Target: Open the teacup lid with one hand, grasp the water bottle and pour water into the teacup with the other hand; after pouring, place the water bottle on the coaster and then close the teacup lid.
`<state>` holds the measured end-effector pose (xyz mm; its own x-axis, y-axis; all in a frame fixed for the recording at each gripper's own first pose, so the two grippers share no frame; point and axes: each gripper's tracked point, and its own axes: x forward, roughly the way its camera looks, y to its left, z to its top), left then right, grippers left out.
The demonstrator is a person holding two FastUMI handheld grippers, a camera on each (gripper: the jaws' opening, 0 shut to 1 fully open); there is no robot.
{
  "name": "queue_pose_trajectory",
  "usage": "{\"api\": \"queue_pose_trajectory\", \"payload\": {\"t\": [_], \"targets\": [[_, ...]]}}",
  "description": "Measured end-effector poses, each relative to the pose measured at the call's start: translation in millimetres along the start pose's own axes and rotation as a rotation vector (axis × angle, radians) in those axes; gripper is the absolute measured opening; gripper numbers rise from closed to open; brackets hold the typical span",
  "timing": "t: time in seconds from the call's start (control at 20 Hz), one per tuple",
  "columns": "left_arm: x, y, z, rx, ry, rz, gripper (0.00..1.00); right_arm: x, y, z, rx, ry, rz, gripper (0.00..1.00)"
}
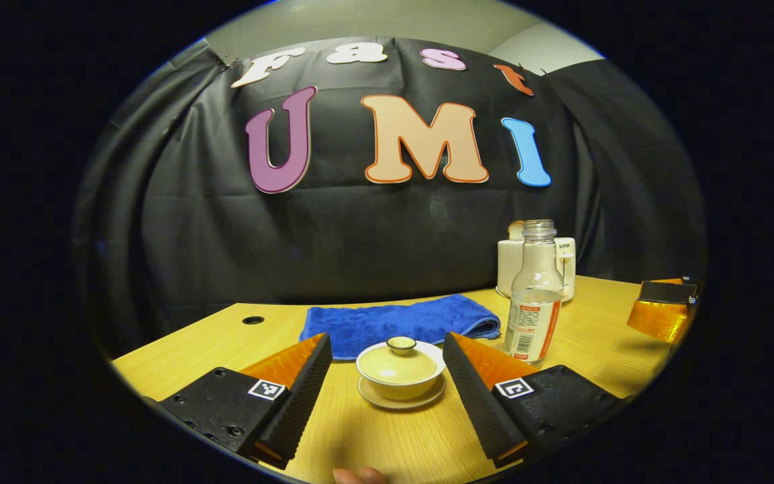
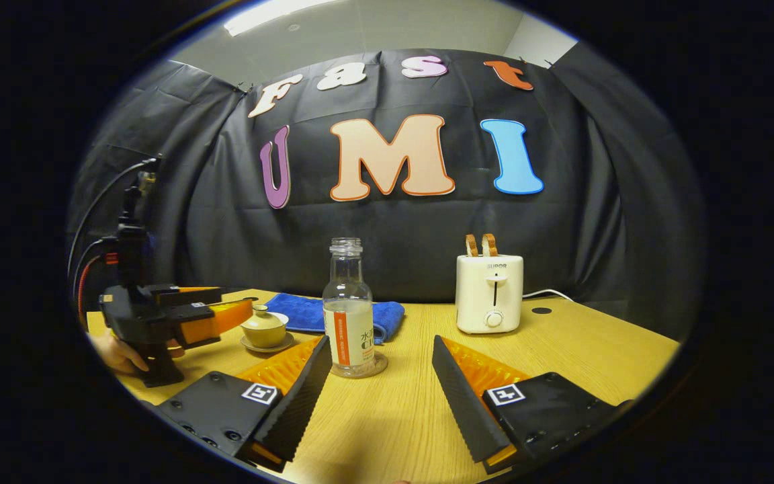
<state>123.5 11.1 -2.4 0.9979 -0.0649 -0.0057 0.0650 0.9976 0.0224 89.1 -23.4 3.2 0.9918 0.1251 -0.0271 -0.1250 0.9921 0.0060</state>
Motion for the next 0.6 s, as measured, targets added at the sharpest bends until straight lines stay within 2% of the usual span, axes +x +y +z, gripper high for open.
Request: {"api": "queue_pose_trajectory", "payload": {"t": [0.1, 0.2, 0.25, 0.4, 0.45, 0.6], "targets": [[-23, -3, 3, -0.04, -0.009, 0.022, 0.97, -5, 3, 1, 0.0, 0.0, -0.005, 0.96], [-46, -2, 2, -0.031, -0.01, 0.05, 0.97, -11, 9, 0, 0.0, -0.001, -0.005, 0.96], [-56, -5, 1, -0.03, -0.006, 0.057, 0.96, -14, 11, 0, 0.0, -0.002, -0.006, 1.0], [-84, -15, 2, -0.029, -0.01, 0.048, 0.96, -24, 20, 1, 0.0, -0.002, -0.001, 1.0], [-92, -17, 3, -0.028, -0.012, 0.045, 0.96, -28, 24, 0, 0.0, -0.003, 0.003, 0.92], [-108, -19, 3, -0.029, -0.012, 0.056, 0.96, -37, 28, 0, 0.0, -0.002, 0.001, 1.0]]}}
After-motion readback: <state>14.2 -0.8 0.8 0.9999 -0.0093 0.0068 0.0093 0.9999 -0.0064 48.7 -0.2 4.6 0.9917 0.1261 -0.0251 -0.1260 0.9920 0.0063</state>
